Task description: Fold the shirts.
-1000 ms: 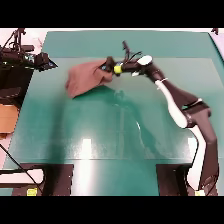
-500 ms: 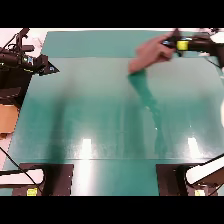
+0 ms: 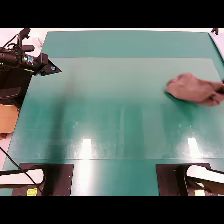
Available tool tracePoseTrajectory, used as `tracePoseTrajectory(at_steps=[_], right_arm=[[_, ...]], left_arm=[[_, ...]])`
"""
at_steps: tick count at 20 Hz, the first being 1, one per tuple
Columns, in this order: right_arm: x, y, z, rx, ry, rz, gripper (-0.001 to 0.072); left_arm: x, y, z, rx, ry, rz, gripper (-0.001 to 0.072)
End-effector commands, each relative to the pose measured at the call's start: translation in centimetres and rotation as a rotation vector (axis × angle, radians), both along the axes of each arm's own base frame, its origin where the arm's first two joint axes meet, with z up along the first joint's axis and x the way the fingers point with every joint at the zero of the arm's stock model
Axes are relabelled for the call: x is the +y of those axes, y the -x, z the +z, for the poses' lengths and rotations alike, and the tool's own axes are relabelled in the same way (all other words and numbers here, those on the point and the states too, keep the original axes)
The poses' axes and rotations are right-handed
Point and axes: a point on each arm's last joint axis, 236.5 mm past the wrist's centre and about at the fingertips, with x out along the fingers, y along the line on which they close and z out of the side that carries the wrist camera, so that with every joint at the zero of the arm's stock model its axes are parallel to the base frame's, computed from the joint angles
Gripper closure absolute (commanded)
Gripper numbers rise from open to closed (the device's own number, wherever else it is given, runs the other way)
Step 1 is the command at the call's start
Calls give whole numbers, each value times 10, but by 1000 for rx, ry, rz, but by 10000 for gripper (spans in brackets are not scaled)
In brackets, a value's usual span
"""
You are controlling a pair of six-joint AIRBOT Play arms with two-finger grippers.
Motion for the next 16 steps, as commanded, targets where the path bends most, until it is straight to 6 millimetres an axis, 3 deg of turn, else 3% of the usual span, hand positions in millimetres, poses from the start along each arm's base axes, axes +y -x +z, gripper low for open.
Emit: tracePoseTrajectory(at_steps=[1, 3, 7, 9, 13, 14, 16], right_arm=[[-38, 99, -36, 159, 53, -206, 696], [-43, 135, -50, 211, 56, -271, 696], [-40, 185, -80, 264, 17, -379, 695], [-34, 200, -92, 277, 2, -413, 695], [-23, 209, -108, 297, -25, -422, 690], [-22, 209, -108, 299, -28, -421, 631], [-22, 209, -102, 305, -33, -415, -8]], left_arm=[[-2, 2, 1, 0, 2, -11, 687], [-2, 3, 0, 3, 2, -14, 687], [-3, 5, 0, 11, 2, -22, 687], [-3, 6, 0, 13, 2, -23, 687], [-3, 6, -1, 17, 4, -24, 687], [-3, 6, -1, 17, 4, -24, 687], [-3, 6, -1, 17, 4, -24, 687]])
